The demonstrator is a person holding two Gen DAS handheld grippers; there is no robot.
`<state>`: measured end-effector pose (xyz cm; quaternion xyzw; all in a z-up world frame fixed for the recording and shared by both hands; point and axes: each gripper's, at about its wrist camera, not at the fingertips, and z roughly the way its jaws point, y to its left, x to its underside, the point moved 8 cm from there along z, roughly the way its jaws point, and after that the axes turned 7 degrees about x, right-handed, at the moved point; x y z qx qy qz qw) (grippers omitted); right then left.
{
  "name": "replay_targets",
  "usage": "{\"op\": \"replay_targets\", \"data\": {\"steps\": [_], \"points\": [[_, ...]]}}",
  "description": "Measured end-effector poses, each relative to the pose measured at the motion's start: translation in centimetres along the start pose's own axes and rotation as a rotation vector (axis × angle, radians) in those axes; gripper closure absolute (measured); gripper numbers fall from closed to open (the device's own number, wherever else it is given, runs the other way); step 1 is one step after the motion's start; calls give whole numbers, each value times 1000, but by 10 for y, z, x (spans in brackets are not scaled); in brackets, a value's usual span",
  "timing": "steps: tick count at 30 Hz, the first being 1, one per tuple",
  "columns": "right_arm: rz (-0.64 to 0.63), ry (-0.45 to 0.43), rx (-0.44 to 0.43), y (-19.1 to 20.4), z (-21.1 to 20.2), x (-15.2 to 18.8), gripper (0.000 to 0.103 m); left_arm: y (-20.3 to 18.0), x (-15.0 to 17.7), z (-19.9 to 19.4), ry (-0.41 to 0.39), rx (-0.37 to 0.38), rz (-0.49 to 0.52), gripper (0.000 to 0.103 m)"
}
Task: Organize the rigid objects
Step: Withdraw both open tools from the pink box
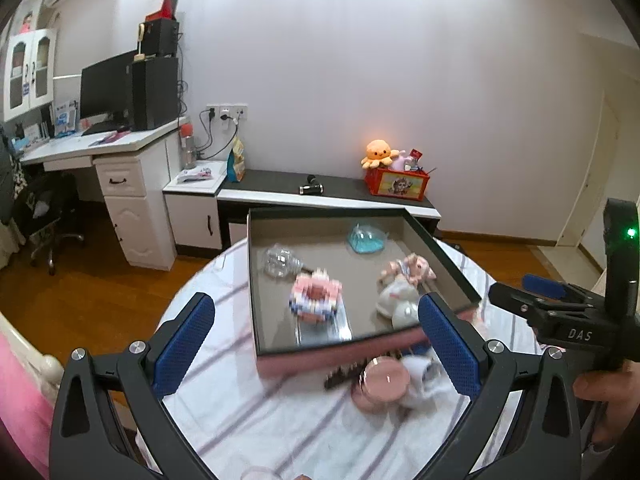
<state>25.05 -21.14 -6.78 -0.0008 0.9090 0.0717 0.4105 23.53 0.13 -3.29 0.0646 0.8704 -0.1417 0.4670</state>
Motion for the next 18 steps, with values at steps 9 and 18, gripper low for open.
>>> {"op": "replay_targets", "data": {"steps": [9,18], "points": [[19,-46,47,-16,-42,39,0,-17,32,-25,-3,-3,4,0],[38,-79,53,-14,-73,67,0,-31,62,-43,-5,-15,-17,0]]}}
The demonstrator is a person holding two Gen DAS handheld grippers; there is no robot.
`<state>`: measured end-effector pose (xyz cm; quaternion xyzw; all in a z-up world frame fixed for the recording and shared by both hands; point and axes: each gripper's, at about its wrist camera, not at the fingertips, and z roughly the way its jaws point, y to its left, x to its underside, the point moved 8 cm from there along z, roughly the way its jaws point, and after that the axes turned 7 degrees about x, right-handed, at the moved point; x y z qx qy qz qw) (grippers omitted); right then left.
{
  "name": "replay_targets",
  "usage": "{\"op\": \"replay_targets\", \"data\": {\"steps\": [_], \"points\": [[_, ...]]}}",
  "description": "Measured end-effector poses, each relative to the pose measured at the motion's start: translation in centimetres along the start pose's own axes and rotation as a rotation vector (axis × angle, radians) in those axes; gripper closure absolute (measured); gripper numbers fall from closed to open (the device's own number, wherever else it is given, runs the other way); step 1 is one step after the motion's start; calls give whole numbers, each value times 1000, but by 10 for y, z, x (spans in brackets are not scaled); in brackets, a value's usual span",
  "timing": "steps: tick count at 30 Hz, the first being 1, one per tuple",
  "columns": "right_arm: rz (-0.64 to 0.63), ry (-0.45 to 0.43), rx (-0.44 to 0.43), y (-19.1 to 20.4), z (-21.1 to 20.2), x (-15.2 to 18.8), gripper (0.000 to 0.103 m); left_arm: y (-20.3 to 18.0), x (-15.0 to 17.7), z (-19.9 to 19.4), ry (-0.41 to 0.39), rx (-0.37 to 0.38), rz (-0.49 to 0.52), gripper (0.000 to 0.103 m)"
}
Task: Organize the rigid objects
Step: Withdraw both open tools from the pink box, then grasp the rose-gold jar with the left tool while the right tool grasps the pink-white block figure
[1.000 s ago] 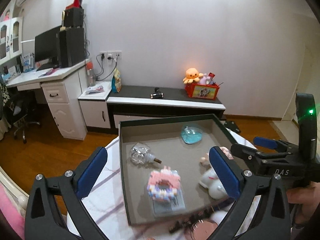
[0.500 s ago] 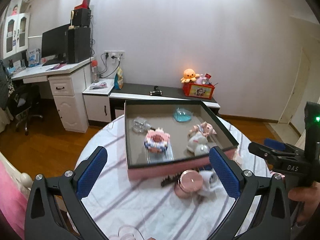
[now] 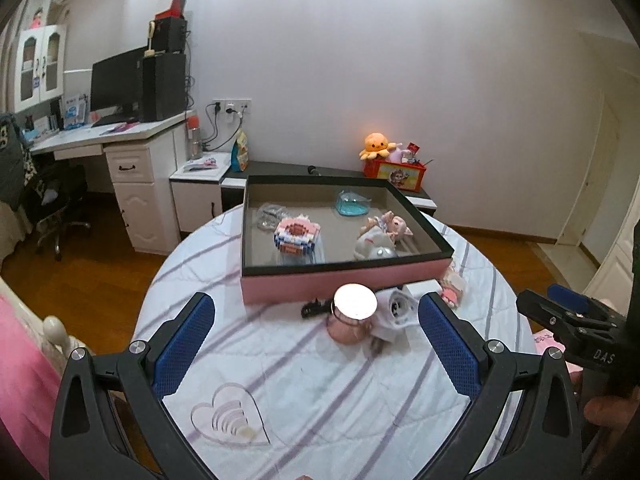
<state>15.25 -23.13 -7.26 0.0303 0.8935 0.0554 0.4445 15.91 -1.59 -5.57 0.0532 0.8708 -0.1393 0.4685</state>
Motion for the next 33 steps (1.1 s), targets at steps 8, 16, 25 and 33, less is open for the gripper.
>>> {"op": "replay_targets", "data": {"steps": [8,16,25,33], "points": [[2,-5,-13,8,-11,17,0,4,16,-21,-13,-32,-9,0],[-12,10,-19,13,-9,24,0,3,28,-18,9,-27,-9,0],[-14,36,-3,7,4,27,0,0,38,2,48,-21,-7,0],[-19,75,52,-15,29,25,0,2,45,41,101,-28,-2,0]]}}
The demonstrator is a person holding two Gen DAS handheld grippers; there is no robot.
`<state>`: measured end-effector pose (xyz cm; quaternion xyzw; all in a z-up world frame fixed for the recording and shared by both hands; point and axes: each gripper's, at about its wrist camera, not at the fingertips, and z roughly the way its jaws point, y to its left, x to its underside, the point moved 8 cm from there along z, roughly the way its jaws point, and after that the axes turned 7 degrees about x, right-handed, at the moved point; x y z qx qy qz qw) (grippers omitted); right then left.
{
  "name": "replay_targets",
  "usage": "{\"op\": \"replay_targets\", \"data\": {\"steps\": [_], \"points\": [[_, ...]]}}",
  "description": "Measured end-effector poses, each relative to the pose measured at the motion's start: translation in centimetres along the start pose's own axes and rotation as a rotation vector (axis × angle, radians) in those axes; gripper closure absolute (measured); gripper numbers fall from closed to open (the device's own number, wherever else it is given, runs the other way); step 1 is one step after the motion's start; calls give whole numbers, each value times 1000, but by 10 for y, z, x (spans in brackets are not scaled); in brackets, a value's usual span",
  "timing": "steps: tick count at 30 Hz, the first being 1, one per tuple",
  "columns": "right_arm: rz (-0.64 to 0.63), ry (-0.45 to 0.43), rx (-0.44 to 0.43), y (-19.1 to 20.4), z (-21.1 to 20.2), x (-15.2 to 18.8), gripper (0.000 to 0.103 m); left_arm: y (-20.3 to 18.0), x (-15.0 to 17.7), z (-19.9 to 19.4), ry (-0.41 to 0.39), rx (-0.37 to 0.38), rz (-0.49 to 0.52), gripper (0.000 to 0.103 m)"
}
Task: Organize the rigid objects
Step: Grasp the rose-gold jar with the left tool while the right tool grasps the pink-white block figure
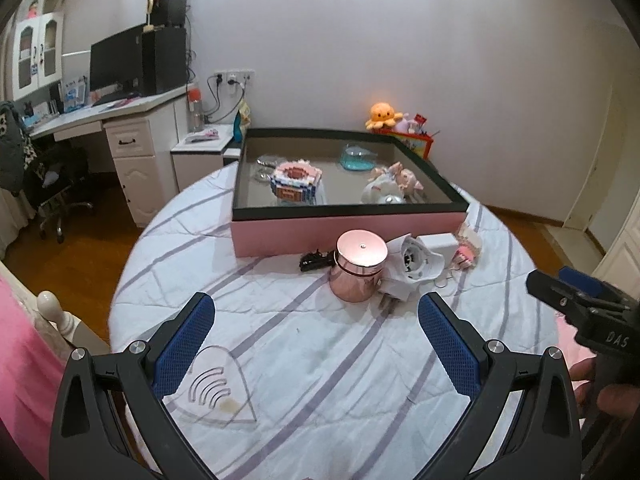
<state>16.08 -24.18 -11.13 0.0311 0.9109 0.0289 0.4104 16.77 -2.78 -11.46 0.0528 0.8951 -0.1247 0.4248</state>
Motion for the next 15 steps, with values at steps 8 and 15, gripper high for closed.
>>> {"op": "replay_targets", "data": {"steps": [8,15], "points": [[-8,51,22,-14,33,0,0,3,1,54,59,-12,-15,0],[-12,98,31,-20,59,6,0,0,-6,89,91,-27,-7,0]]}}
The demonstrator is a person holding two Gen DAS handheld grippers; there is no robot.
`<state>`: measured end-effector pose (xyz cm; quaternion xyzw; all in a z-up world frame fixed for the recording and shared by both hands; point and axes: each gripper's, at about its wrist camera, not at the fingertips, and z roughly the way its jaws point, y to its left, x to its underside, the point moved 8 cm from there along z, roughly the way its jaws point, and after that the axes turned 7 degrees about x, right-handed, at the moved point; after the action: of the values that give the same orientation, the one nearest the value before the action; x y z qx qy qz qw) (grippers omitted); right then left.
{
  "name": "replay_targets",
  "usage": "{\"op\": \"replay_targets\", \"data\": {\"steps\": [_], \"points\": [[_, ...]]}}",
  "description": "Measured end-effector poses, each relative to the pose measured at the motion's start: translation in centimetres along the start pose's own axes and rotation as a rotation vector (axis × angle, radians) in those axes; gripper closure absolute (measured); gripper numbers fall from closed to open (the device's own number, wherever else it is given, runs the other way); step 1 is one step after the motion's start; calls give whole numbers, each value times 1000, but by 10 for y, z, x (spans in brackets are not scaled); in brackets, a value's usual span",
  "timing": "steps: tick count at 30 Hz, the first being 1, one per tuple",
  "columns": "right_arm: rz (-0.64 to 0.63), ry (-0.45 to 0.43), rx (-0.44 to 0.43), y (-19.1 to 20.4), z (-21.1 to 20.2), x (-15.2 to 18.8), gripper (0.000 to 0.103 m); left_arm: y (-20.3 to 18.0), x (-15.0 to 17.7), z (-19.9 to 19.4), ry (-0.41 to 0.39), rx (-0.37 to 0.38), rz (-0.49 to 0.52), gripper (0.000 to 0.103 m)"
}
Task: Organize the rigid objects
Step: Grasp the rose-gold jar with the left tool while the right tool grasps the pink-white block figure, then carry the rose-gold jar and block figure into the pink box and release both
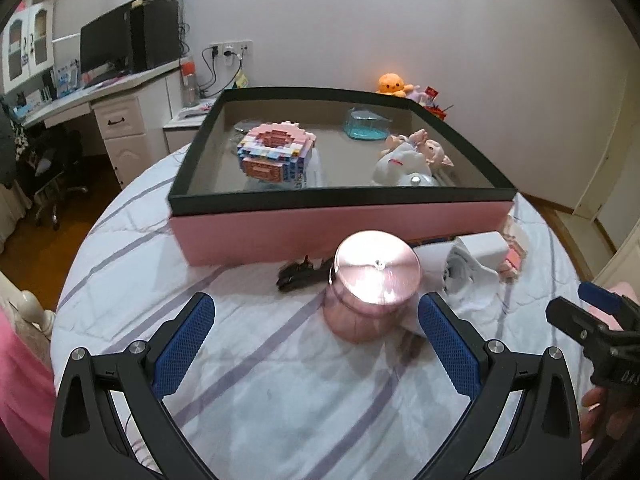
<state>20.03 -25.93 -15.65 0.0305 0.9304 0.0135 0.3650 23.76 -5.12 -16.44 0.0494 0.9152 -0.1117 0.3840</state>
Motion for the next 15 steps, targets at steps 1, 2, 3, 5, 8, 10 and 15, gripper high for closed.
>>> {"op": "replay_targets", "data": {"steps": [1,2,3,5,8,10,15], "points": [[-2,5,2,-1,3,0,0,-1,-1,4,4,-8,7,0],[-6,10,5,-1,5,-1,0,-2,-2,11,11,-18,14,0],[-10,16,9,-1,8,-2,0,-2,-3,14,8,-18,10,0],[-17,24,21,-2,13,-5,0,1,-5,21,22,-2,-15,1],[-20,41,40,-6,24,-10,0,1,-3,26,44,53,-30,19],[-32,54,54,-8,32,-12,0,-2,-1,24,46,76,-20,37],[-43,72,61,-11,46,-20,0,-2,0,15,30,114,-8,52]]}}
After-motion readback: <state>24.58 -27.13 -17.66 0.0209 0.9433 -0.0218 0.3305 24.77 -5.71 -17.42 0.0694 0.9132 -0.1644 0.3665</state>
